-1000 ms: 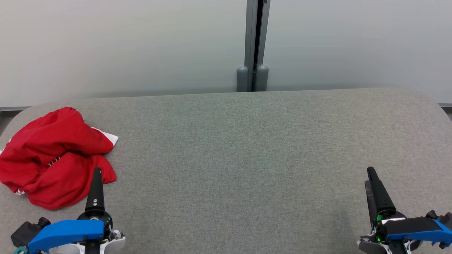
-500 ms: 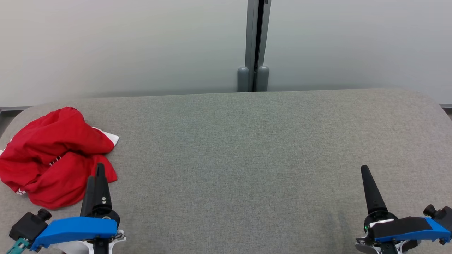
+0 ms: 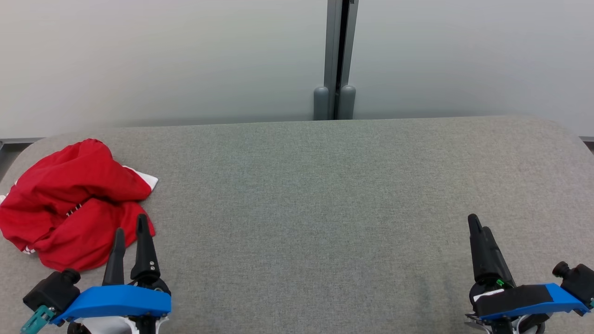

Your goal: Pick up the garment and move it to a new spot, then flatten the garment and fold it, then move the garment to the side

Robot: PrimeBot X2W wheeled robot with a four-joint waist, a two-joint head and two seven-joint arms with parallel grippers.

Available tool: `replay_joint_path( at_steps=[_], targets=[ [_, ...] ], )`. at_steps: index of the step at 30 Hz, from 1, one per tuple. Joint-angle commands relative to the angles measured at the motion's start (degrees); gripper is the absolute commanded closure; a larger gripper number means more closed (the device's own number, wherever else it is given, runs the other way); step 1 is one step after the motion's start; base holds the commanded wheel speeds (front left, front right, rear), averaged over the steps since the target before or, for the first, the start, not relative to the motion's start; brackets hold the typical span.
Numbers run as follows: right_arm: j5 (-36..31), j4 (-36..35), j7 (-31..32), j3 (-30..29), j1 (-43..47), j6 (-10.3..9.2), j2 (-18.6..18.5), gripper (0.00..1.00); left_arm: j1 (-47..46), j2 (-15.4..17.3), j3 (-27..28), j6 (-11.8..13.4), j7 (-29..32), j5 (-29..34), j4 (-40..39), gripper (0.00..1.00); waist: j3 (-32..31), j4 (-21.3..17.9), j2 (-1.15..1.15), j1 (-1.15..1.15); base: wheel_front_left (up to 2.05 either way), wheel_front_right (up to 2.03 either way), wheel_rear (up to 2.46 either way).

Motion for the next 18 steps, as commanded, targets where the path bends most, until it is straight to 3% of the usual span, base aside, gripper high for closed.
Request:
replay_joint_path(
  at_steps=[1,18],
  targets=[
    [-2.1,-0.9,-0.7,0.1,-0.2,0.09,-0.4,0.0,-0.5,0.4,-0.4,0.1,-0.7,2.8,-0.4,0.0,0.1,0.0,0.0,0.0,0.0,0.0,0.0],
    [-14.5,0.2,-3.3,1.0,0.2,0.12,-0.6,0.0,-0.4,0.5,-1.7,0.4,-3.4,15.4,1.7,0.0,0.2,0.4,0.0,0.0,0.0,0.0,0.0]
  ],
)
